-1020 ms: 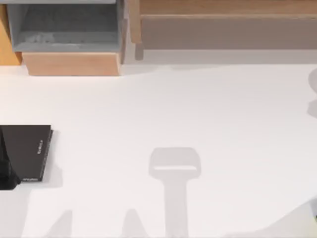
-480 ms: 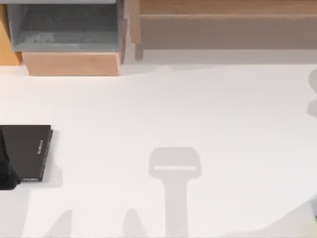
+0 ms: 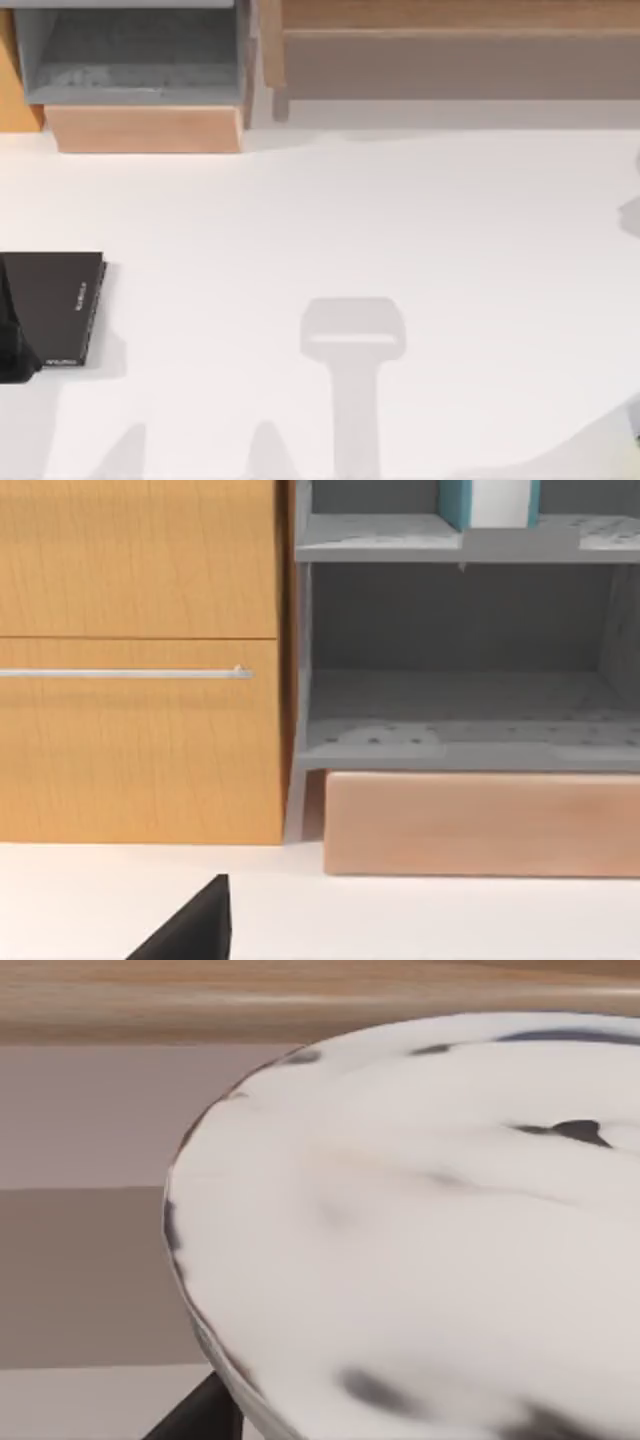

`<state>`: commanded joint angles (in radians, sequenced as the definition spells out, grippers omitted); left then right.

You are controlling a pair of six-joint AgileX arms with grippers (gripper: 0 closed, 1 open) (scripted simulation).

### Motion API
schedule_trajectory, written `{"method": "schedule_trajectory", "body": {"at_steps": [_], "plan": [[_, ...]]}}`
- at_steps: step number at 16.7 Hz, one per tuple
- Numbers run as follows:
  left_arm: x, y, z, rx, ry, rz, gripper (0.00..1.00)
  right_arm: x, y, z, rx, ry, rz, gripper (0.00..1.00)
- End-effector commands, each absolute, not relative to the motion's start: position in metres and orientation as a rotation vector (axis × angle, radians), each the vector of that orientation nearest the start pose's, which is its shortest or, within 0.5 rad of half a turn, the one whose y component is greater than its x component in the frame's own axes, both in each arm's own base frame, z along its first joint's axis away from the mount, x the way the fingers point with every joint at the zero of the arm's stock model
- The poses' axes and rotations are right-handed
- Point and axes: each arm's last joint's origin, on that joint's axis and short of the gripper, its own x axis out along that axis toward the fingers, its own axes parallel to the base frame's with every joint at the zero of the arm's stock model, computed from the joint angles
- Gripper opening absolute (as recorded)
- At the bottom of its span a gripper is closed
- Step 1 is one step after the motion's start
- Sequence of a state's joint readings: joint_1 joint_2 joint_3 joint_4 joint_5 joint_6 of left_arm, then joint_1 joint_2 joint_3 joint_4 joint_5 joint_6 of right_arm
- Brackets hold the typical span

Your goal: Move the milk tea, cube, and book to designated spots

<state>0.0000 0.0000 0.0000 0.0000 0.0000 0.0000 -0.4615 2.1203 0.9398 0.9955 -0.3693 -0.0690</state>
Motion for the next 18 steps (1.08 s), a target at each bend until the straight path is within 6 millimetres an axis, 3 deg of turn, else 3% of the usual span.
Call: {"method": "schedule_trajectory", "body": {"at_steps": [5,13,18], "plan": [[0.106,-0.001,0.16,0.0,0.0,0.0,1.0,0.369,-0.169,0.103,-0.006,0.176,-0.066,1.0],[0.106,-0.001,0.16,0.0,0.0,0.0,1.0,0.341,-0.168,0.102,-0.005,0.179,-0.065,1.0],[0.106,-0.001,0.16,0.0,0.0,0.0,1.0,0.341,-0.167,0.102,-0.002,0.183,-0.062,1.0]]}}
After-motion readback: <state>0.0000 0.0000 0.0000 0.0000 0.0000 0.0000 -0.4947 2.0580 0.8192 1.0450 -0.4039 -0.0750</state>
